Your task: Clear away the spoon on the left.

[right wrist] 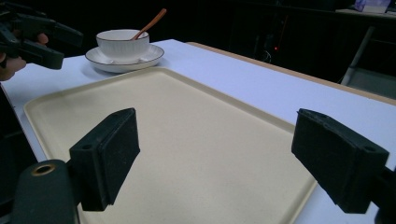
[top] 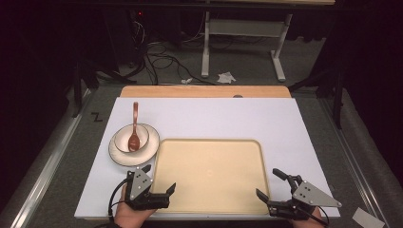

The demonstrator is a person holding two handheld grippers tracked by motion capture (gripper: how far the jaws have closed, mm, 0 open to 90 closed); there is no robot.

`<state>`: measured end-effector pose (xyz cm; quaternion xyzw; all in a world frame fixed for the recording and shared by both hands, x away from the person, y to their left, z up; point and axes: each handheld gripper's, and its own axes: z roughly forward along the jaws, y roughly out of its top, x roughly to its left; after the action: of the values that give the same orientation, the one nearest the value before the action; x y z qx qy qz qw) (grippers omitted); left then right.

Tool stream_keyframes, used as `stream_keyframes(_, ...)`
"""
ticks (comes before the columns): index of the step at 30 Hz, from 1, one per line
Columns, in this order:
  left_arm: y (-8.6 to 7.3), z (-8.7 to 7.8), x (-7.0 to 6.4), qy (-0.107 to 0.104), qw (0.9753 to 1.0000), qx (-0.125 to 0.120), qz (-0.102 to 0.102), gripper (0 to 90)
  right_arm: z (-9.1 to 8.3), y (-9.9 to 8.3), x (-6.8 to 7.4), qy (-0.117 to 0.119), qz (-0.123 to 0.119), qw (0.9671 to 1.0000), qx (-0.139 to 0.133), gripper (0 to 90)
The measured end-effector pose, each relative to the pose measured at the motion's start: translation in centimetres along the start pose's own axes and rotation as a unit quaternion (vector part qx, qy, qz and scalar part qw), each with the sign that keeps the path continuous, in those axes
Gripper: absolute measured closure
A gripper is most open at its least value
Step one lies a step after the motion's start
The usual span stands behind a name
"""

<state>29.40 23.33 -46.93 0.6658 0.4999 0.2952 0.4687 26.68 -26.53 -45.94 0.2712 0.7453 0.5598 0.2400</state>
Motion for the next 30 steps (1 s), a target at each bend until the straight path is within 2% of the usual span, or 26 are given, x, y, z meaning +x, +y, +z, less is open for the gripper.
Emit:
stream_keyframes(1, -0.2, -0.4, -1.9, -0.018, 0.9994, -0.011, 0.029, 1.0, 0.1, 0.0, 0.0, 0.000, -0.004, 1.0000, 0.001, 16.2)
stream_keyframes(3, -0.8, -0.8, -4.7, -0.029, 0.9966, -0.017, 0.075, 1.3, 0.3, -0.2, 0.1, 0.000, -0.005, 0.9999, 0.009, 16.2)
stream_keyframes(5, -1.5, -0.7, -6.0, -0.053, 0.9947, -0.006, 0.088, 1.7, 0.4, -0.3, 0.2, 0.000, -0.006, 0.9999, 0.012, 16.2)
stream_keyframes(6, -1.7, -0.4, -6.5, -0.072, 0.9934, 0.015, 0.088, 1.8, 0.4, -0.4, 0.2, -0.002, -0.005, 0.9999, 0.013, 16.2)
stream_keyframes(7, -1.9, -0.2, -6.6, -0.089, 0.9919, 0.029, 0.087, 2.0, 0.4, -0.4, 0.3, -0.002, -0.003, 0.9999, 0.014, 16.2)
stream_keyframes(10, -2.1, 0.1, -6.7, -0.089, 0.9911, 0.039, 0.091, 2.5, 0.4, -0.4, 0.3, -0.003, -0.004, 0.9999, 0.013, 16.2)
stream_keyframes(12, -2.0, 0.0, -6.5, -0.083, 0.9916, 0.035, 0.093, 3.1, 0.4, -0.4, 0.2, -0.006, -0.005, 0.9999, 0.013, 16.2)
stream_keyframes(15, -1.9, -0.1, -6.0, -0.085, 0.9928, 0.030, 0.080, 3.3, 0.5, -0.4, 0.1, -0.007, -0.004, 0.9999, 0.011, 16.2)
stream_keyframes(16, -1.9, -0.2, -5.8, -0.080, 0.9930, 0.029, 0.082, 3.6, 0.5, -0.4, 0.1, -0.007, 0.003, 0.9999, 0.015, 16.2)
stream_keyframes(24, -1.8, -0.3, -5.4, -0.077, 0.9933, 0.033, 0.079, 5.4, 0.4, -0.4, -0.1, -0.006, -0.006, 0.9999, 0.009, 16.2)
stream_keyframes(30, -1.9, -0.3, -5.4, -0.078, 0.9932, 0.035, 0.079, 8.3, 0.4, -0.4, -0.1, -0.006, 0.000, 0.9999, 0.011, 16.2)
